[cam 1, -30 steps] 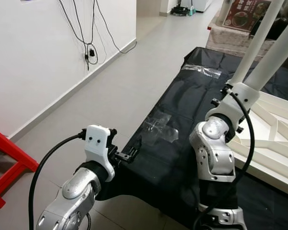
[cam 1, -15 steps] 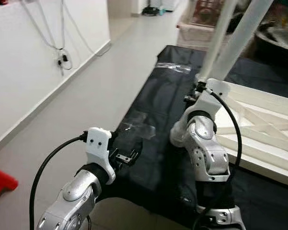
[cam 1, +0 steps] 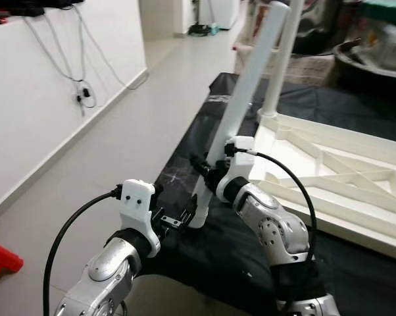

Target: Building children table

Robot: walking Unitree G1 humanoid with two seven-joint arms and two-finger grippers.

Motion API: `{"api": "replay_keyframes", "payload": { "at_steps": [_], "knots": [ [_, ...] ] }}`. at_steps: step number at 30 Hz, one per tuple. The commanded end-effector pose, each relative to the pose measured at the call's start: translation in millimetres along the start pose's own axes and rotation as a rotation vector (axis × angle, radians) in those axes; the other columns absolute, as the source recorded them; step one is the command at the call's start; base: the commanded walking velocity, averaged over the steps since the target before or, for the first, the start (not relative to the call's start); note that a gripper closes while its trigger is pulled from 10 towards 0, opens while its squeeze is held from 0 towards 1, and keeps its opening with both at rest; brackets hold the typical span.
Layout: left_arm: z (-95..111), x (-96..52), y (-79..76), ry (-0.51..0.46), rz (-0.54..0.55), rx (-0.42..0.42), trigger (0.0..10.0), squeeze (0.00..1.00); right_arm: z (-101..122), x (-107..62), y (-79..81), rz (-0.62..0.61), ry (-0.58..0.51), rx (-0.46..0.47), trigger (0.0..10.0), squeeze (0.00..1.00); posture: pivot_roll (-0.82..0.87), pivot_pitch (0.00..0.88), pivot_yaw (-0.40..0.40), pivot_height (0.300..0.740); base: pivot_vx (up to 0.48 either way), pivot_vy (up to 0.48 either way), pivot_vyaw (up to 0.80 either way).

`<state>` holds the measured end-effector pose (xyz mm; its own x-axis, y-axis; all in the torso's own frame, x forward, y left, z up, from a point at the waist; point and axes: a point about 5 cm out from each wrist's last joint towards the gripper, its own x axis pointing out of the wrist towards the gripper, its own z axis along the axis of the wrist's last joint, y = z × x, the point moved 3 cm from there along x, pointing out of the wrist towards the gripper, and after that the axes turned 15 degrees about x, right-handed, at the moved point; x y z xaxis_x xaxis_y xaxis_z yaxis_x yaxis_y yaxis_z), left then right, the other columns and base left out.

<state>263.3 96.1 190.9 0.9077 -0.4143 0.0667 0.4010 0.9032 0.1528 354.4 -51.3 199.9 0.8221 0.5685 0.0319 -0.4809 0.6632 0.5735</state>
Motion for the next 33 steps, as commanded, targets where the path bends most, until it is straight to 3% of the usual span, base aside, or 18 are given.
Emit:
{"api": "replay_keyframes", "payload": {
  "at_steps": [1,2,3,8,9,12,13,21,22,24,28,33],
  "knots": [
    [-6,0.7,0.7,0.027,0.004,0.000,10.0,0.00,8,-0.2,11.8,0.091,-0.013,0.021,10.0,0.00,0.15,0.112,-0.036,0.740,0.000,0.000,0.00],
    [-7,1.8,0.9,0.041,0.001,0.009,10.0,0.00,18,-2.0,21.4,0.170,-0.035,0.037,10.0,0.00,0.15,0.111,-0.038,0.740,0.000,0.000,0.00],
    [-8,3.1,2.5,0.047,0.011,0.005,10.0,1.00,27,-3.9,29.6,0.230,-0.051,0.044,10.0,0.00,0.15,0.112,-0.040,0.740,0.000,0.000,0.00],
    [-7,5.7,3.5,0.049,0.013,-0.001,10.0,1.00,38,-7.2,41.7,0.314,-0.077,0.052,10.0,0.00,0.15,0.111,-0.038,0.740,0.000,0.000,0.00],
    [-11,8.2,-0.1,0.076,-0.014,0.010,10.0,1.00,46,-11.4,55.7,0.400,-0.099,0.085,10.0,0.00,0.15,0.109,-0.037,0.740,0.000,0.000,0.00],
    [-15,9.0,-3.2,0.104,-0.034,0.013,10.0,0.99,47,-13.7,62.7,0.452,-0.093,0.087,10.0,0.00,0.15,0.108,-0.037,0.740,0.000,0.000,0.00],
    [-16,9.1,-4.1,0.113,-0.040,0.009,10.0,0.00,46,-14.0,63.9,0.463,-0.088,0.084,10.0,0.00,0.15,0.107,-0.037,0.740,0.000,0.000,0.00],
    [-18,12.2,-10.5,0.124,-0.120,0.042,10.0,0.00,33,-18.8,72.5,0.543,-0.025,0.100,10.0,0.00,0.15,0.105,-0.036,0.740,0.000,0.000,0.00],
    [-15,12.7,-17.5,0.113,-0.187,0.043,10.0,0.00,28,-20.5,74.0,0.556,-0.002,0.084,10.0,0.00,0.15,0.105,-0.035,0.740,0.000,0.000,0.00],
    [-14,12.7,-19.4,0.112,-0.204,0.043,10.0,0.00,27,-21.0,74.3,0.559,0.003,0.080,10.0,0.00,0.15,0.105,-0.035,0.740,0.000,0.000,0.00],
    [-13,4.0,-35.4,0.124,-0.328,0.061,10.0,0.00,22,-19.0,68.2,0.532,0.010,0.036,10.0,0.00,0.15,0.103,-0.035,0.740,0.000,0.000,0.00],
    [-21,-0.8,-31.7,0.166,-0.308,0.094,10.0,0.00,27,-14.2,56.3,0.477,-0.015,-0.006,10.0,0.00,0.15,0.103,-0.042,0.740,0.000,0.000,0.00]
  ]
}}
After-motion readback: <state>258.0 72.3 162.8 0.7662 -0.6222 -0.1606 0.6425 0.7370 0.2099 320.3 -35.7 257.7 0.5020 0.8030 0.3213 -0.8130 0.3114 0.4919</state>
